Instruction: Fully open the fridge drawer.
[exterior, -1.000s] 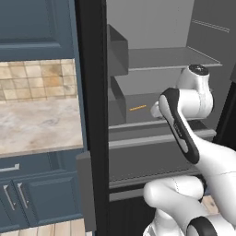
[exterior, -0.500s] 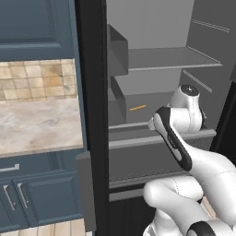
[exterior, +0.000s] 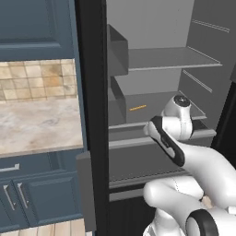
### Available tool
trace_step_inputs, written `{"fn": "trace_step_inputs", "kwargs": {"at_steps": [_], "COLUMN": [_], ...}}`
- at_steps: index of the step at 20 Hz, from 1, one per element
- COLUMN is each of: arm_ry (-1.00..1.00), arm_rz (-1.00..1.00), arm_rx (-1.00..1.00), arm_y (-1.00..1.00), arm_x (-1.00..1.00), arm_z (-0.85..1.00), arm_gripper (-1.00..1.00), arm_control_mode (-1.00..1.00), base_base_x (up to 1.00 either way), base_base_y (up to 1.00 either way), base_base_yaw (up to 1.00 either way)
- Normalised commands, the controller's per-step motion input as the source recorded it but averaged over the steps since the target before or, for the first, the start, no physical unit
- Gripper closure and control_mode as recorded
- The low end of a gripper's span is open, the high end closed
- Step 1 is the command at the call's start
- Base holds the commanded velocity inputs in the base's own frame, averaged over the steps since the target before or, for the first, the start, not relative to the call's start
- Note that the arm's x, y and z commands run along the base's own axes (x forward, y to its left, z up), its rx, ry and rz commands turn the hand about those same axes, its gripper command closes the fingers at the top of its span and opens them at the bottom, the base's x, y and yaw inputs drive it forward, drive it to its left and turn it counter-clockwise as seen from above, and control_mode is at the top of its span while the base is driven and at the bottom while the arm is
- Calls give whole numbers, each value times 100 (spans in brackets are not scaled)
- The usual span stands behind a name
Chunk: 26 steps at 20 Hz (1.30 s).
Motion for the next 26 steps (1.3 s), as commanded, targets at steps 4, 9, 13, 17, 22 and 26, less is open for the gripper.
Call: {"fn": "trace_step_inputs", "kwargs": {"at_steps": [4, 9, 13, 17, 22, 26], "arm_ry": [0, 0, 0, 0, 0, 0], "arm_rz": [-1, -1, -3, -2, -2, -2], "arm_rx": [2, 0, 2, 1, 0, 0], "arm_y": [0, 0, 0, 0, 0, 0], "arm_x": [37, 32, 33, 25, 29, 30], "arm_z": [-21, -28, -21, -28, -28, -29], "arm_gripper": [-100, -100, -100, -100, -100, -100], "arm_control_mode": [-100, -100, -100, -100, -100, -100], "base_base_x": [0, 0, 0, 0, 0, 0], "base_base_y": [0, 0, 0, 0, 0, 0], "base_base_yaw": [0, 0, 0, 0, 0, 0]}}
